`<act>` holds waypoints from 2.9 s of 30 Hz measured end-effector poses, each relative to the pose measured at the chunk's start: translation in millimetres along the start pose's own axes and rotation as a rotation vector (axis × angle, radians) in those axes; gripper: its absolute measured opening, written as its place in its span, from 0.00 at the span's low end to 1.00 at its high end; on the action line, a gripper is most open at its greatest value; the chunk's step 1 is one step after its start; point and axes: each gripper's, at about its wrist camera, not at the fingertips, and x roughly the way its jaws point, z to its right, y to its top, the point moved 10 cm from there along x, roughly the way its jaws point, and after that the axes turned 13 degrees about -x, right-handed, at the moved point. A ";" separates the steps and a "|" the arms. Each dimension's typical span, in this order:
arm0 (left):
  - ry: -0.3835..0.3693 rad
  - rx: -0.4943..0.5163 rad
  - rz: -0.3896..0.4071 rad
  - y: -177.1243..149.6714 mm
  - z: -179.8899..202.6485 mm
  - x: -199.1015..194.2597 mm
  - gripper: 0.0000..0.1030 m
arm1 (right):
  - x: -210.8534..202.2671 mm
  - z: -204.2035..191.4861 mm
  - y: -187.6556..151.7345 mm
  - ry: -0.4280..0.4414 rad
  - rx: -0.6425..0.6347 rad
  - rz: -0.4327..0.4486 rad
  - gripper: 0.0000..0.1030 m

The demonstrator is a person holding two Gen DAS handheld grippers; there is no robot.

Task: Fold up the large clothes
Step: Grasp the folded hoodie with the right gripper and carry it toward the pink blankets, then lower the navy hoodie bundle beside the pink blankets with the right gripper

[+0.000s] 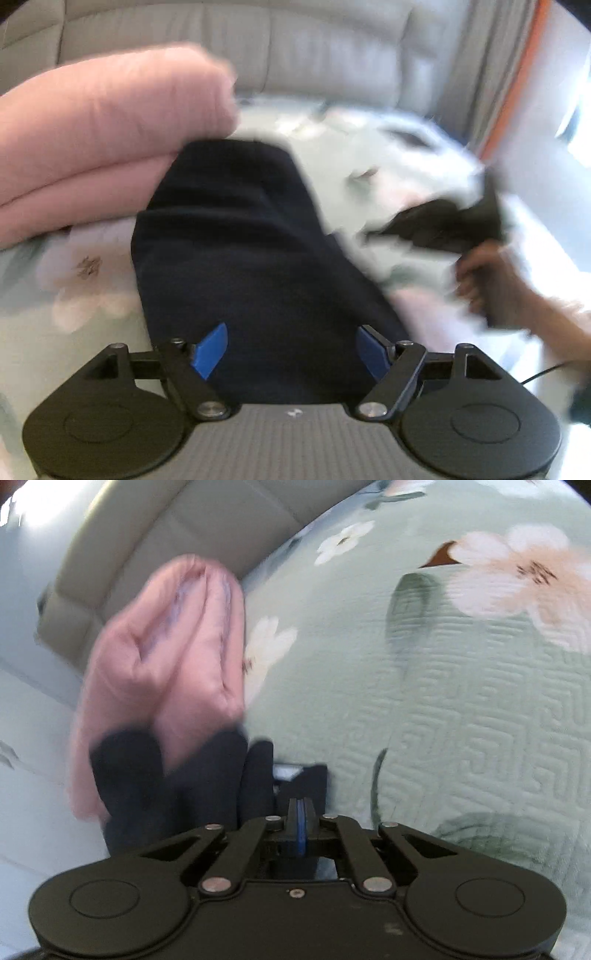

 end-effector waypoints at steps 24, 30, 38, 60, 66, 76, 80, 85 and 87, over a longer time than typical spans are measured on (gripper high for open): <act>-0.092 -0.013 -0.121 -34.1 0.2 18.7 0.58 | 122.9 -213.8 -15.6 0.050 -0.628 -0.098 0.08; -0.133 -0.001 -0.081 -26.7 17.4 -16.1 0.61 | 65.3 -187.0 22.3 0.050 -0.508 0.082 0.08; 0.011 -0.112 0.030 8.0 -15.6 -7.7 0.79 | 34.0 -69.7 47.2 -0.017 -0.253 0.051 0.09; 0.009 -0.077 -0.131 -25.4 -35.8 29.1 0.82 | -7.6 -83.0 -133.8 0.135 -0.274 -0.346 0.12; -0.017 -0.135 -0.189 -46.7 -59.3 24.7 0.84 | -49.8 -102.5 -136.7 0.149 -0.358 -0.275 0.10; 0.050 0.001 -0.223 -66.7 -40.5 41.5 0.92 | -36.5 -98.3 -101.5 0.006 -0.401 -0.245 0.87; 0.013 -0.041 -0.260 -80.2 -40.7 47.8 0.91 | -9.4 -106.6 -35.0 -0.008 -0.392 -0.078 0.97; 0.003 0.008 -0.274 -82.4 -35.1 43.5 0.83 | 71.2 -91.2 16.6 -0.087 -0.339 -0.084 0.97; -0.024 -0.001 -0.286 -79.3 -32.6 32.9 0.81 | 89.7 -87.2 28.9 -0.054 -0.241 -0.074 0.97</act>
